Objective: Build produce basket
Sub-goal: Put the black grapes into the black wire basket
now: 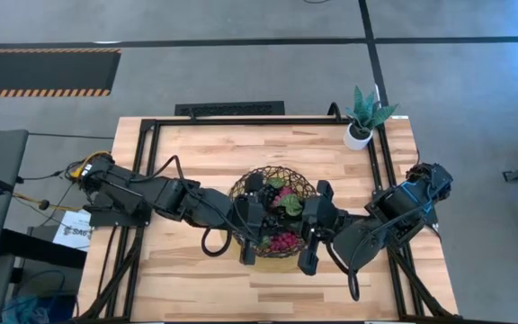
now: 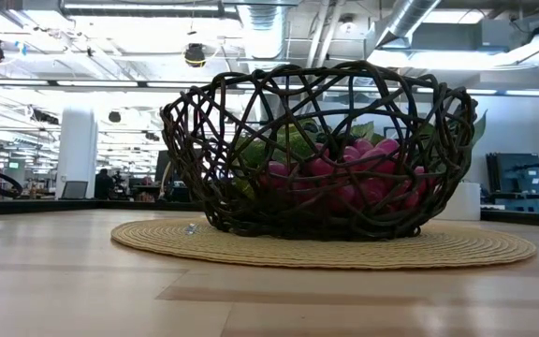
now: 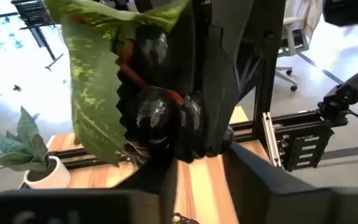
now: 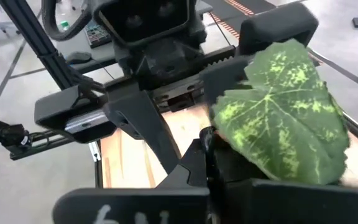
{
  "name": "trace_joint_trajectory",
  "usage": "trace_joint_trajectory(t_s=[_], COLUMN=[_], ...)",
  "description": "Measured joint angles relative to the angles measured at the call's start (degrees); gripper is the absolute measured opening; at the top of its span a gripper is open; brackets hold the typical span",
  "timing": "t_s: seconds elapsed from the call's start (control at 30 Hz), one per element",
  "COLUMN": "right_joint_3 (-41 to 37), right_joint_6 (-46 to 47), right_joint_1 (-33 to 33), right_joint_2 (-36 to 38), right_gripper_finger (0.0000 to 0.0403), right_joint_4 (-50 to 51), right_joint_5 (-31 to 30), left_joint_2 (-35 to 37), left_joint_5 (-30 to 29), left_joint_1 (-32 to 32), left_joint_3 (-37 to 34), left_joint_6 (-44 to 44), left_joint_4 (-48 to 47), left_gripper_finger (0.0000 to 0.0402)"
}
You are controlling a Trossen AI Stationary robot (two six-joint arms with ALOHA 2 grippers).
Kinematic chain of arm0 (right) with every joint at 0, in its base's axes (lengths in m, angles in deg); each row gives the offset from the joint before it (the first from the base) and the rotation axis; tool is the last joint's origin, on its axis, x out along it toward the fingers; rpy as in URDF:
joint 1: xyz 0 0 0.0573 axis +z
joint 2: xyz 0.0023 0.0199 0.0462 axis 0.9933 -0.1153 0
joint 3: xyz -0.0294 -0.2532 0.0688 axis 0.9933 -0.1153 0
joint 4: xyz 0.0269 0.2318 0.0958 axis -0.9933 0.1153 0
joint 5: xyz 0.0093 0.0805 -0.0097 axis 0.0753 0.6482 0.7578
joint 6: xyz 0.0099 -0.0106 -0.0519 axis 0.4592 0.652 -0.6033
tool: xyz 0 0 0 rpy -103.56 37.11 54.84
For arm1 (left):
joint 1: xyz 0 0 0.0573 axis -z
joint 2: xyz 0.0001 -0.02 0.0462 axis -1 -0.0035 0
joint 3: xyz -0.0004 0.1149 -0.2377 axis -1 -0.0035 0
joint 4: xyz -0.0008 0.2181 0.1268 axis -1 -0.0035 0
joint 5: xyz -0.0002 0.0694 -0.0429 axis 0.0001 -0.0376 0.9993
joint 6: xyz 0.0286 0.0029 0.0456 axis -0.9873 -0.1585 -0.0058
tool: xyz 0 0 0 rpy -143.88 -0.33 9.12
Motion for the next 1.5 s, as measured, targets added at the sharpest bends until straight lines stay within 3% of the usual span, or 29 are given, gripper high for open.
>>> trace_joint_trajectory(t_s=[0.13, 0.4, 0.63, 0.8, 0.93, 1.23, 1.5], right_joint_3=[0.0, -0.1, -0.2, -0.2, -0.2, -0.1, -0.1], right_joint_6=[0.0, 0.0, 0.2, 0.2, 0.2, -2.5, -3.5], right_joint_1=[0.0, 0.0, 0.3, 1.0, 1.0, 1.0, 1.4], right_joint_2=[0.0, -0.1, -0.4, -0.3, -0.3, -0.2, -0.1], right_gripper_finger=[0.0, 0.0, 0.0, 0.0, 0.0, 0.0, 0.0], right_joint_4=[0.0, 0.2, 0.6, 0.5, 0.4, -3.6, -5.0], right_joint_5=[0.0, 0.3, 1.8, 2.2, 2.2, 4.2, 5.2], left_joint_2=[0.0, 0.0, 0.4, 0.3, 0.3, 0.1, 0.0], left_joint_5=[0.5, 0.2, 0.4, 0.7, -1.2, -4.6, -4.2], left_joint_1=[0.0, 0.2, 2.5, 3.9, 3.9, 2.4, 2.5], left_joint_3=[0.0, 0.1, 0.5, 0.3, 0.3, -1.3, -3.8], left_joint_6=[-1.0, 0.2, 1.2, 4.5, 8.7, 10.1, 5.0], left_joint_4=[0.0, -1.8, -11.3, -23.1, -26.6, -26.2, -13.6], left_gripper_finger=[0.0012, 0.0001, 0.0005, 0.003, 0.0062, 0.0148, 0.02])
